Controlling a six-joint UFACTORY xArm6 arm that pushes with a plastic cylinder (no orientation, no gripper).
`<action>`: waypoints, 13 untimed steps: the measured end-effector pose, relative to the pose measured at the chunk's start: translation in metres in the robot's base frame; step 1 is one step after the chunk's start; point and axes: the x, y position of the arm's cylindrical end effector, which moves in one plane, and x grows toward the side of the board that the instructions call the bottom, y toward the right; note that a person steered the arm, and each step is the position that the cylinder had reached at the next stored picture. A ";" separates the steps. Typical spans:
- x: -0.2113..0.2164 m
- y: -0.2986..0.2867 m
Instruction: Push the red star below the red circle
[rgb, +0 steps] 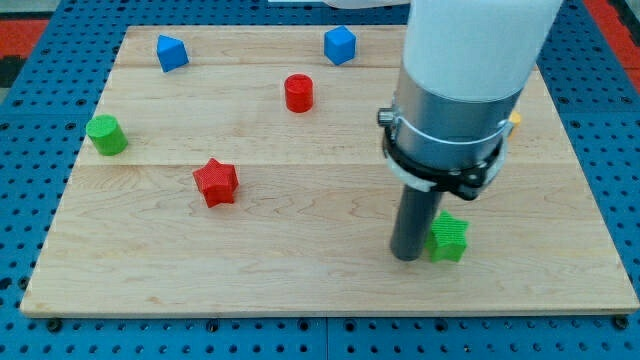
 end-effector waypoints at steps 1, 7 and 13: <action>-0.020 -0.004; -0.129 -0.194; -0.031 -0.210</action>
